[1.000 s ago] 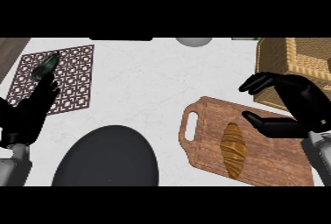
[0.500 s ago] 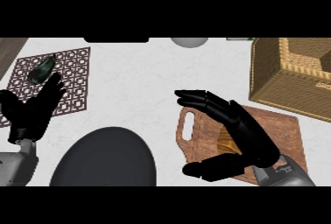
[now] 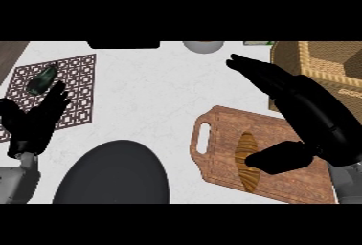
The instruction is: Pick the croissant from the cutting board and place it in the basket
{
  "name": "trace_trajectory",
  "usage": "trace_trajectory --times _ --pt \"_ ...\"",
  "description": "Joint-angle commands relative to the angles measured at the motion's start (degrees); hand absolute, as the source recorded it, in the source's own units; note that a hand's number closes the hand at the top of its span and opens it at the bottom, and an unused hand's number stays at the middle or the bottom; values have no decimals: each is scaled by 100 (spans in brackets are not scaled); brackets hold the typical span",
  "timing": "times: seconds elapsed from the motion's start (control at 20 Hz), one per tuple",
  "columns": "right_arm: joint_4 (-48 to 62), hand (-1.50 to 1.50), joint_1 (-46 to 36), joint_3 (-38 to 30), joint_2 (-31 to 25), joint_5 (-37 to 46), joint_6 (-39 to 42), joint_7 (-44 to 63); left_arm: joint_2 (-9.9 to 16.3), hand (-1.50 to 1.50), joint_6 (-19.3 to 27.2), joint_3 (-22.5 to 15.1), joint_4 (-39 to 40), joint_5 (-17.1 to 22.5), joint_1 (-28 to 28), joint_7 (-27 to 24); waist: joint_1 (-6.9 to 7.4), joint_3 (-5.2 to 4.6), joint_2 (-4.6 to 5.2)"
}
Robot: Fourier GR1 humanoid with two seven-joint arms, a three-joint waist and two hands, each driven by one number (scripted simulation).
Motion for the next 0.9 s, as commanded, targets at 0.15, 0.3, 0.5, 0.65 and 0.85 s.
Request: trace_trajectory --times 0.15,0.3,0.5,0.65,0.85 --pt "228 -150 -1358 -973 -870 -1434 1833 1873 -222 0 39 -150 -94 -115 133 -87 107 18 45" --pt "310 -150 -1272 -924 -970 -2394 2500 2225 49 0 -131 166 80 42 -1 -16 59 20 51" --pt "613 -150 -1486 -1288 -1268 -3455 2835 2550 -237 0 -9 -40 74 -189 111 -180 92 26 64" --pt "140 -150 -935 -1710 -1589 -4134 2718 2567 -99 0 -199 165 51 -129 194 -288 64 31 61" --pt "-151 -150 84 -2403 -1945 -4448 2781 1942 -187 0 -89 142 -348 -229 317 -160 80 39 63"
